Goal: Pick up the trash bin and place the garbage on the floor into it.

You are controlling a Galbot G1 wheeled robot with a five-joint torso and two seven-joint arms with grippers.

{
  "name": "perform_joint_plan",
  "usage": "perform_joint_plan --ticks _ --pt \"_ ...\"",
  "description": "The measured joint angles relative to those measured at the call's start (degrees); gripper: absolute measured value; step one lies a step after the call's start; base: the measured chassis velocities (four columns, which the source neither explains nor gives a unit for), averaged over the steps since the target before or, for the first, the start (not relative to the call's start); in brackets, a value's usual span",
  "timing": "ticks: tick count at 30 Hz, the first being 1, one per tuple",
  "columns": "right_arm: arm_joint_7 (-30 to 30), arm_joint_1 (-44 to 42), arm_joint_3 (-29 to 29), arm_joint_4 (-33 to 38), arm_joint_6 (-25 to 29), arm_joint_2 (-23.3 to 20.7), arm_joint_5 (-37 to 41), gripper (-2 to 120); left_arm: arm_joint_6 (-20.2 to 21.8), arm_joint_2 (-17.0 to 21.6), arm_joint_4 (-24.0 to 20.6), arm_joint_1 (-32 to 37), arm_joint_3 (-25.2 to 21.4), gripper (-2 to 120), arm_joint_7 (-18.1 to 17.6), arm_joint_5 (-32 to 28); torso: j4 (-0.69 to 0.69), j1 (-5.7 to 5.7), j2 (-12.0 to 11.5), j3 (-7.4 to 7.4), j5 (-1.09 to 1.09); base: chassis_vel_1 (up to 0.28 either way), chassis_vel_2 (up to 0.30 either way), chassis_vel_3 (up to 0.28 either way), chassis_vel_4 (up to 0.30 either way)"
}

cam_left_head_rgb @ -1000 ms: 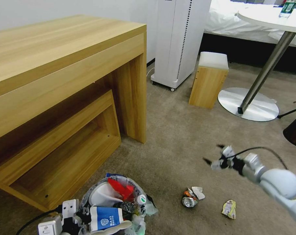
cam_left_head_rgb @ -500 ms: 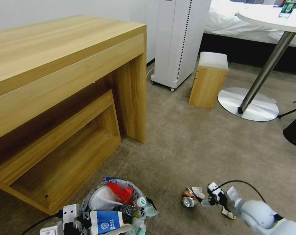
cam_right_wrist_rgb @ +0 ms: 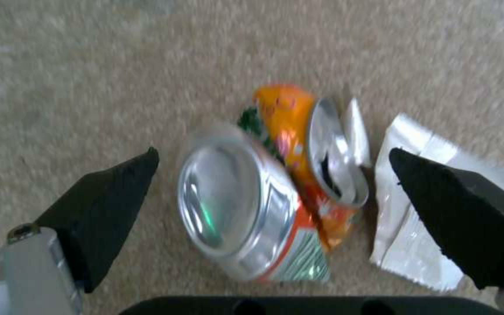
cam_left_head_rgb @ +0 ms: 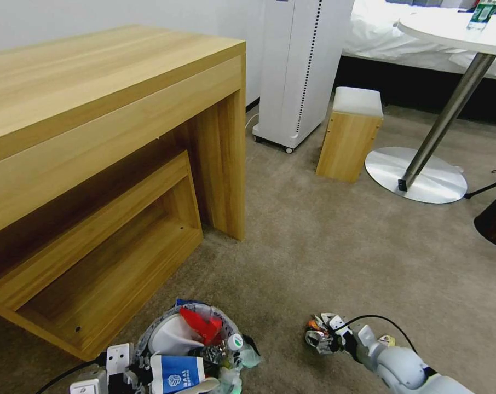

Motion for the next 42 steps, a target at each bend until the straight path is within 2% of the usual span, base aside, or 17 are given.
perform_joint_plan --ticks 7,29,37,38,42 --pt "-0.05 2.09 -2.07 -2.43 0.88 0.8 1.71 100 -0.25 2.43 -0.17 -0.81 -1.27 0 -1.86 -3.96 0.0 0.0 0.0 0.0 0.01 0.0 0.0 0.0 0.0" --pt "0.23 4.99 -6.01 -8.75 3.52 3.47 0.54 100 -1.12 1.17 0.78 -0.15 0.04 0 -1.17 -1.25 -0.02 0.0 0.01 -0.01 -0.07 0.0 0.0 0.0 0.0" --pt "-0.7 5.65 -6.49 -9.75 3.64 4.35 1.43 89 -1.43 1.38 0.99 0.0 0.56 0 -0.86 -0.19 -0.06 -0.01 0.02 -0.01 -0.06 0.0 0.0 0.0 0.0" --pt "-0.74 5.86 -6.49 -9.91 3.78 4.41 1.73 87 -1.42 1.37 0.99 -0.12 0.58 0 -0.79 -0.24 -0.01 -0.01 0.01 -0.01 0.03 0.0 0.0 0.0 0.0" --pt "-0.8 5.68 -6.25 -9.18 4.38 3.97 2.18 79 -1.61 1.86 0.76 -0.18 0.13 0 -0.81 -1.0 0.03 -0.01 -0.01 0.01 0.07 0.0 0.0 0.0 0.0"
